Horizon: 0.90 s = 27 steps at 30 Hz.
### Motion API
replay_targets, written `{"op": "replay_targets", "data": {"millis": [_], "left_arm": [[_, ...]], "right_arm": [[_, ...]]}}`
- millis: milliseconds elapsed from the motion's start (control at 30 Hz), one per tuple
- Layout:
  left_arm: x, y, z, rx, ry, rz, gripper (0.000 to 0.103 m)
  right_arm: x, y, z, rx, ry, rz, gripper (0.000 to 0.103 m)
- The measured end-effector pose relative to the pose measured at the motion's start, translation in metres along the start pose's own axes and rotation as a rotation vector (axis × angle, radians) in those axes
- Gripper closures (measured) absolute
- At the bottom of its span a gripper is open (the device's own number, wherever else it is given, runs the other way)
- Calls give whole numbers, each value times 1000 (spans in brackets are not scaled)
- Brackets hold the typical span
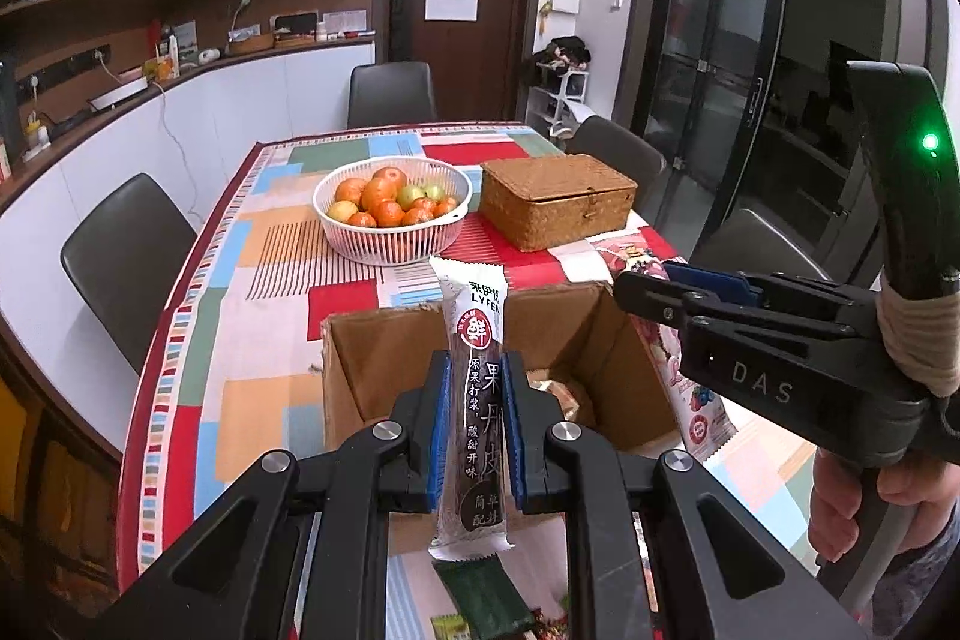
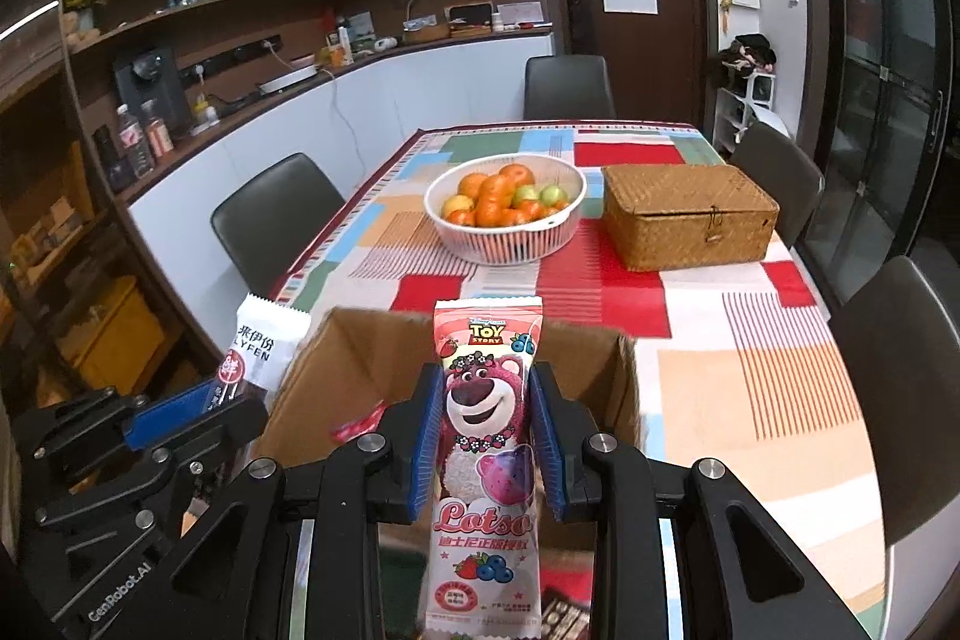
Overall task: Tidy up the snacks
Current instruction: 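Carry both snacks over the box and open both grippers to drop them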
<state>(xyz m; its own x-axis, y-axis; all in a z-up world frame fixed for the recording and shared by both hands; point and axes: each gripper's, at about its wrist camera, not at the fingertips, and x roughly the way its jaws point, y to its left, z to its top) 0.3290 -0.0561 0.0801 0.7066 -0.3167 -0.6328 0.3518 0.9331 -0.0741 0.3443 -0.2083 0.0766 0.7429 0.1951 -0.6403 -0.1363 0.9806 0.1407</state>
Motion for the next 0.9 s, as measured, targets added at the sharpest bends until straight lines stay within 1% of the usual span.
{"op": "replay_targets", "data": {"millis": [167, 333, 367, 433, 500, 600, 700, 900], "left_arm": [[23, 4, 9, -6, 36, 13, 86], [41, 8, 12, -27, 64, 4, 84], [42, 9, 13, -33, 63, 15, 74], [40, 9, 12, -35, 50, 29, 65], [35, 8, 9, -24, 41, 42, 65], [23, 7, 1, -28, 27, 31, 64], [8, 6, -10, -32, 7, 31, 64], [-20, 5, -38, -48, -17, 13, 64]], "right_arm": [[23, -4, 15, -12, 23, -42, 73], [44, -4, 17, -22, 58, -66, 73], [48, -5, 17, -19, 64, -62, 72], [53, -6, 15, -14, 72, -48, 65], [57, -9, 12, -5, 81, -43, 64], [51, -9, 4, -8, 82, -46, 63], [37, -5, -7, -24, 70, -24, 63], [0, 5, -38, -63, 14, -15, 63]]}}
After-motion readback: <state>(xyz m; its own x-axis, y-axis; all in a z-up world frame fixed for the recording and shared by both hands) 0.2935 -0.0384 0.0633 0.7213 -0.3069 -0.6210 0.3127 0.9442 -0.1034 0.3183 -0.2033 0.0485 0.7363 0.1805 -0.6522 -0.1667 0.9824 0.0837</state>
